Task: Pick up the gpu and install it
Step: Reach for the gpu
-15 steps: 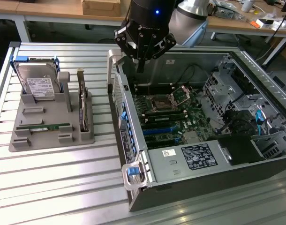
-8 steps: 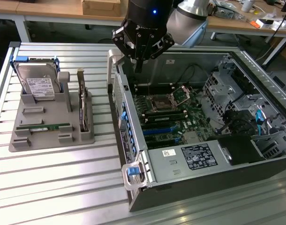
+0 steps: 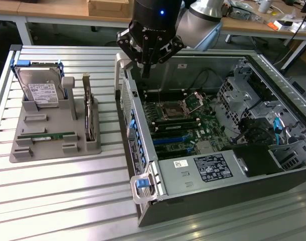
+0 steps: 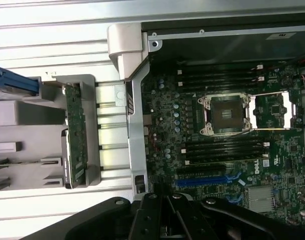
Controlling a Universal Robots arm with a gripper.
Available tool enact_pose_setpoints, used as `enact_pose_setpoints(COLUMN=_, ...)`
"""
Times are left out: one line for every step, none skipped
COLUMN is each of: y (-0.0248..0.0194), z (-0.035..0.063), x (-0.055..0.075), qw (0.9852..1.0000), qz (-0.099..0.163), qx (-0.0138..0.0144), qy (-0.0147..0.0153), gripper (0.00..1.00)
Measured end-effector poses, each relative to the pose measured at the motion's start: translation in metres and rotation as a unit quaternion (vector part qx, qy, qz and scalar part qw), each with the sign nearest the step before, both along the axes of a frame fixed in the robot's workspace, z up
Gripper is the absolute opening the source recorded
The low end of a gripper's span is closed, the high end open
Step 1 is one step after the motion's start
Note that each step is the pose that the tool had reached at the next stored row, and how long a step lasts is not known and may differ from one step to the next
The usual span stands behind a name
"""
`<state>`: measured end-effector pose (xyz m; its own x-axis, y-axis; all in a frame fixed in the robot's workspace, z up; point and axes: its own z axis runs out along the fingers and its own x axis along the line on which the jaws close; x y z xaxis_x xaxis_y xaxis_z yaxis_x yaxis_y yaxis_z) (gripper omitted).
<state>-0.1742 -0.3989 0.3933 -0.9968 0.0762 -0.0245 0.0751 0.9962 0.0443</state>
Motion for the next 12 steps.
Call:
enact_pose_setpoints(y=0.0000, z=0.0000, x=0.000, qw=1.0000, qz=0.000, qx=0.0000, qy=0.0000, gripper=0.11)
enact_pose_setpoints(y=0.0000, z=0.0000, x=-0.001, qw=1.0000, qz=0.000, qx=0.0000, qy=0.0000, gripper=0.11)
enact_pose_setpoints(y=0.0000, z=0.0000, x=-0.002, qw=1.0000, qz=0.000, qx=0.0000, qy=0.0000, gripper=0.11)
enact_pose_setpoints(y=0.0000, z=0.0000, x=-0.003, qw=1.0000, qz=0.000, qx=0.0000, qy=0.0000, gripper=0.11)
enact_pose_setpoints(y=0.0000, z=0.0000, x=-0.004, qw=1.0000, qz=0.000, qx=0.0000, qy=0.0000, gripper=0.11)
enact_pose_setpoints(y=0.0000, z=0.0000, x=-0.005, qw=1.0000, qz=0.000, qx=0.0000, qy=0.0000, gripper=0.11)
enact_pose_setpoints(y=0.0000, z=0.0000, x=-0.006, qw=1.0000, qz=0.000, qx=0.0000, qy=0.0000, gripper=0.11)
enact_pose_setpoints(y=0.0000, z=0.0000, x=-0.007, qw=1.0000, qz=0.000, qx=0.0000, qy=0.0000, gripper=0.11)
enact_pose_setpoints(y=0.0000, z=0.0000, x=-0.008, qw=1.0000, qz=0.000, qx=0.0000, qy=0.0000, gripper=0.11)
enact_pose_setpoints(y=0.0000, z=0.0000, x=-0.009, qw=1.0000, qz=0.000, qx=0.0000, qy=0.0000, gripper=0.11)
enact_pose_setpoints(y=0.0000, z=0.0000, x=-0.010, qw=1.0000, qz=0.000, qx=0.0000, qy=0.0000, gripper=0.11)
enact_pose_setpoints(y=0.0000, z=0.0000, x=-0.012, qw=1.0000, qz=0.000, qx=0.0000, qy=0.0000, gripper=0.11)
